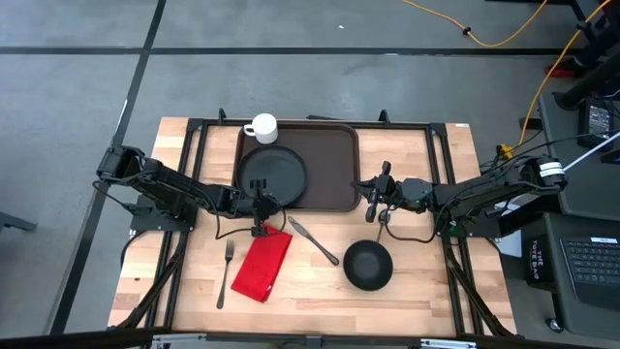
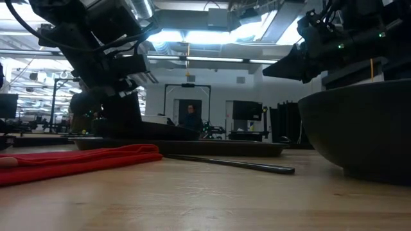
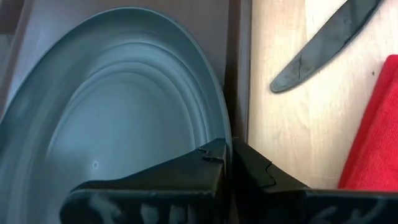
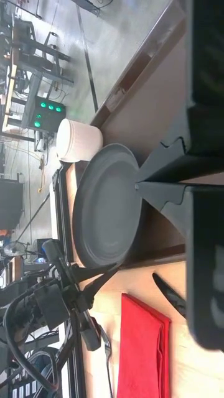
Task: Set up tray
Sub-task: Put the black plate on the brown tray below the white mug
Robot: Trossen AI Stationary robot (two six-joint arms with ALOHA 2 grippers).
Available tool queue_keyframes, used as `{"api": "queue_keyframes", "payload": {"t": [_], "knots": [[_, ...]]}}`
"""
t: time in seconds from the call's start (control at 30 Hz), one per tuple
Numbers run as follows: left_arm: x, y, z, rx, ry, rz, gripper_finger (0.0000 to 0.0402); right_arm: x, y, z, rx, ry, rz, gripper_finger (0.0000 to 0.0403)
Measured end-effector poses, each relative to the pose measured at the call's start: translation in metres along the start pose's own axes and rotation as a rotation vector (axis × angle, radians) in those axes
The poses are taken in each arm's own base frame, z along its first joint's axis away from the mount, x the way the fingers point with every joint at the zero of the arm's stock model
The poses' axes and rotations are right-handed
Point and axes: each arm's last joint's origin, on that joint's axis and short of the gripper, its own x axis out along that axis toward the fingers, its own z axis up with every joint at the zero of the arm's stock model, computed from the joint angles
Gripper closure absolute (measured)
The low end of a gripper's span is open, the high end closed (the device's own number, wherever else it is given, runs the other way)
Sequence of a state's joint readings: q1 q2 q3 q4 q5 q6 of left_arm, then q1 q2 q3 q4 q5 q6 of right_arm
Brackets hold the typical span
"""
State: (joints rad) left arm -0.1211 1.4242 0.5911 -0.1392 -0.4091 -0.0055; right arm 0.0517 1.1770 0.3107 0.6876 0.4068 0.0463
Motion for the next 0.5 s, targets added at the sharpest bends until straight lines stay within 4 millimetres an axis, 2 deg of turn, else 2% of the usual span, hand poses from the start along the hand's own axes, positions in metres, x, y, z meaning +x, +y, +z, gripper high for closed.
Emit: {"api": "queue_keyframes", "payload": {"t": [0.27, 0.5], "knots": [[0.0, 0.0, 0.0, 0.0, 0.0, 0.001, 0.039, 0.0, 0.0005, 0.0, -0.001, 0.001, 0.017, 0.0391], [-0.0001, 0.0001, 0.0001, -0.017, -0.001, 0.003, 0.0341, 0.0, 0.0005, 0.0, -0.001, 0.001, 0.017, 0.0391]]}}
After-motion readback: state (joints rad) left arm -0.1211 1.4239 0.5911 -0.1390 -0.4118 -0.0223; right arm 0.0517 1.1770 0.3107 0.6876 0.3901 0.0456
